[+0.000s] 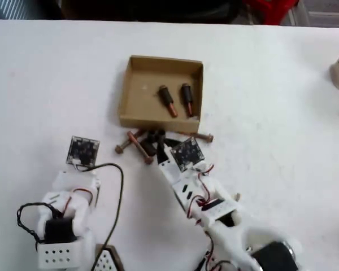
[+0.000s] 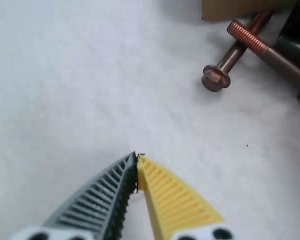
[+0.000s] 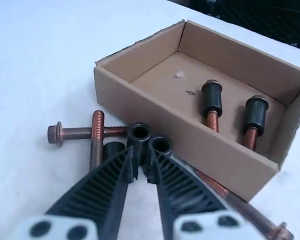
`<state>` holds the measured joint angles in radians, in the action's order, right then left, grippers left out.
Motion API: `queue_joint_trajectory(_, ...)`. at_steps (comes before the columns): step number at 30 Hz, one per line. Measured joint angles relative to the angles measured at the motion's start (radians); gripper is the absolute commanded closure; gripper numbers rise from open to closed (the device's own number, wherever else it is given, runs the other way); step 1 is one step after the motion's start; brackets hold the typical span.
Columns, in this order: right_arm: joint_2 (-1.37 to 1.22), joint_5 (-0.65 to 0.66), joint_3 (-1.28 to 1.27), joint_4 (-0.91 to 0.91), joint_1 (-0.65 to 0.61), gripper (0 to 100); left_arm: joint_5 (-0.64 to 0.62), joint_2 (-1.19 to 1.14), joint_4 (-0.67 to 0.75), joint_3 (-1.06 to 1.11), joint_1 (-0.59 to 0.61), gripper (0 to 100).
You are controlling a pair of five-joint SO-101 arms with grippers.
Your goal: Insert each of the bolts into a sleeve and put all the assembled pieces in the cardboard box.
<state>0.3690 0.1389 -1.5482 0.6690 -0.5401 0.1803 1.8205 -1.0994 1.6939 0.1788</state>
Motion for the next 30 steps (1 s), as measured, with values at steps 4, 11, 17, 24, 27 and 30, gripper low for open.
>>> queue_joint_trajectory(4,-0.233,0.000,0.058,0.183,0.000,98.1,0.000,0.000,0.000,0.000,0.000,98)
queue_joint_trajectory(11,-0.354,0.000,0.075,0.342,0.000,92.8,0.000,0.000,0.000,0.000,0.000,98)
queue_joint_trajectory(17,-0.347,0.000,0.081,0.278,0.000,88.3,0.000,0.000,0.000,0.000,0.000,98)
queue_joint_trajectory(24,-0.311,-0.009,0.137,0.138,0.000,88.2,0.000,0.000,0.000,0.000,0.000,98)
queue_joint_trajectory(27,-0.292,-0.029,0.163,0.064,0.014,87.3,0.000,0.000,0.000,0.000,0.000,98)
queue_joint_trajectory(30,-0.269,-0.032,0.180,-0.003,0.018,81.2,0.000,0.000,0.000,0.000,0.000,98)
